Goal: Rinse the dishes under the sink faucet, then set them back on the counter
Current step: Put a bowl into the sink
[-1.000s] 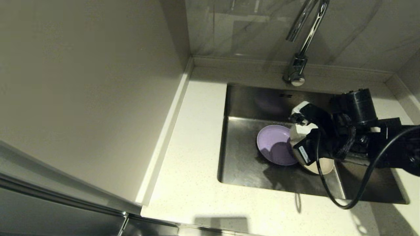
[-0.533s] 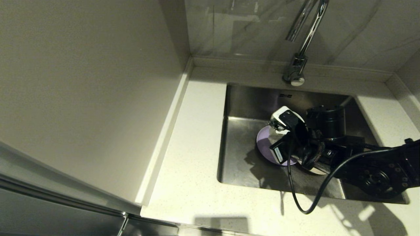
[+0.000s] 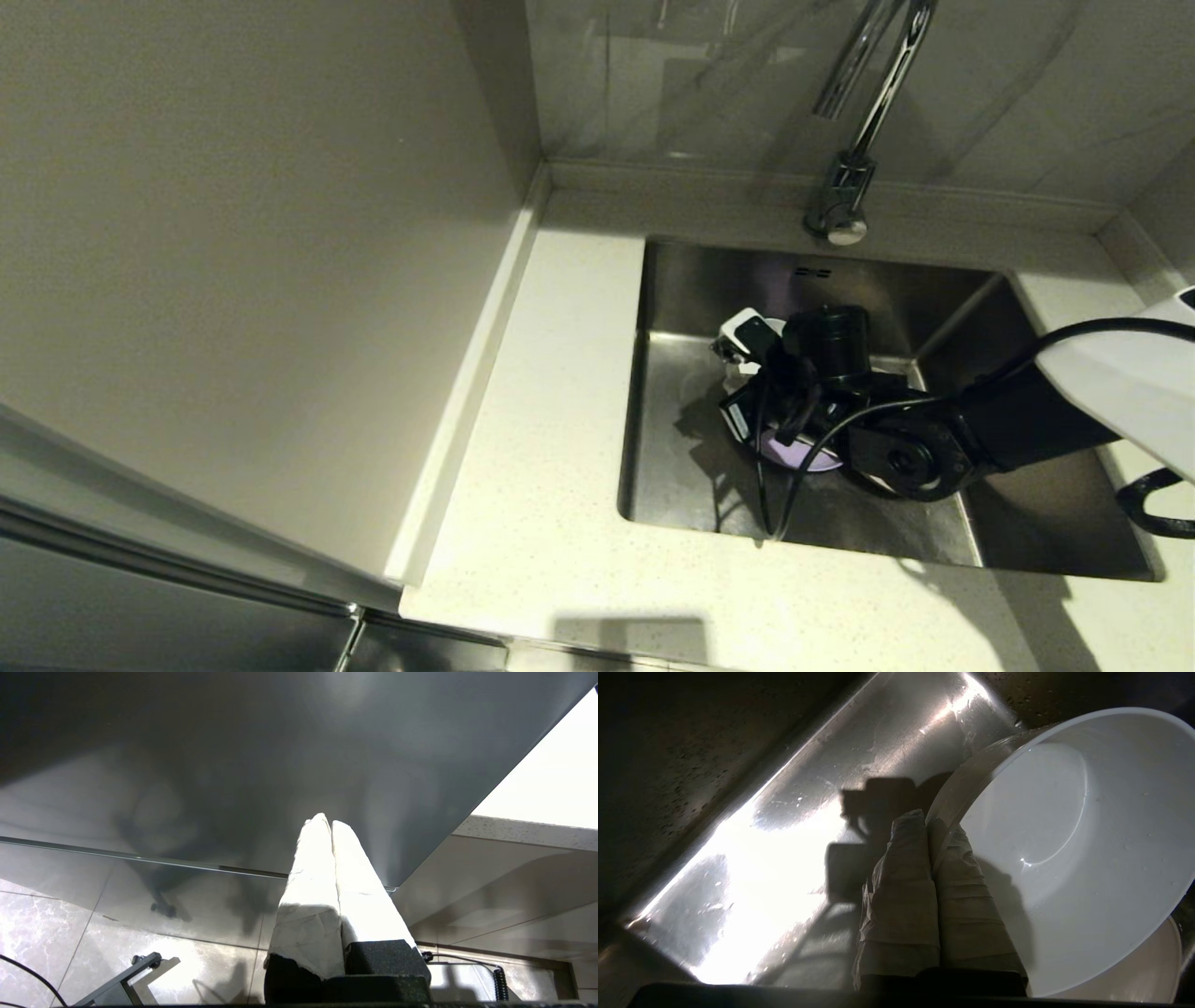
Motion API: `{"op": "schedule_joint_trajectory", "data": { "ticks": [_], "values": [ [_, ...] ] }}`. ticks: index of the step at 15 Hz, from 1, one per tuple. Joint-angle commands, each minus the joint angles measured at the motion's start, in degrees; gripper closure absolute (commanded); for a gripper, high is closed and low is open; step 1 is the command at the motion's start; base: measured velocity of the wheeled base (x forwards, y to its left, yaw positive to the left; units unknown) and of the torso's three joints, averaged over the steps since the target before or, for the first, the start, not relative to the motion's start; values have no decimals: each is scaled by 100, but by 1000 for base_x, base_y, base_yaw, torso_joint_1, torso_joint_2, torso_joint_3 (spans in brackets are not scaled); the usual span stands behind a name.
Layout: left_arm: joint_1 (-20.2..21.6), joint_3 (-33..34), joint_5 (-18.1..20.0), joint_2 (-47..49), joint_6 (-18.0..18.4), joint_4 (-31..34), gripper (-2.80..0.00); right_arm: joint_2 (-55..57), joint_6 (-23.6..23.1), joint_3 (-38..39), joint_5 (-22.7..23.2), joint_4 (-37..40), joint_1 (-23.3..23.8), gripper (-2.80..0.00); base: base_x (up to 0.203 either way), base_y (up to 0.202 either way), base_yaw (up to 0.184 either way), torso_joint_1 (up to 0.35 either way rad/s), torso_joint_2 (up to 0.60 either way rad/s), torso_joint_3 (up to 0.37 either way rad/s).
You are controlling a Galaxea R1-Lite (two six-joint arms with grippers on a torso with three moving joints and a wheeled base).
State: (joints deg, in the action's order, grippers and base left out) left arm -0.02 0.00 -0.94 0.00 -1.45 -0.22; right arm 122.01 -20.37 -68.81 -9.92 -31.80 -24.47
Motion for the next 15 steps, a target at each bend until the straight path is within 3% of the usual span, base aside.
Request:
{"op": "schedule_joint_trajectory", "data": {
  "ticks": [1, 9, 15],
  "values": [
    [2, 0, -3, -18, -4, -4, 0, 655, -60, -465, 16, 46, 27, 0, 0, 0, 0, 0, 0, 0],
    [2, 0, -3, -18, -4, -4, 0, 1511, -118, -2160, -139, 1660, 402, 0, 0, 0, 0, 0, 0, 0],
    [2, 0, -3, -18, -4, -4, 0, 1896, -134, -2813, -344, 2354, 786, 0, 0, 0, 0, 0, 0, 0]
  ]
}}
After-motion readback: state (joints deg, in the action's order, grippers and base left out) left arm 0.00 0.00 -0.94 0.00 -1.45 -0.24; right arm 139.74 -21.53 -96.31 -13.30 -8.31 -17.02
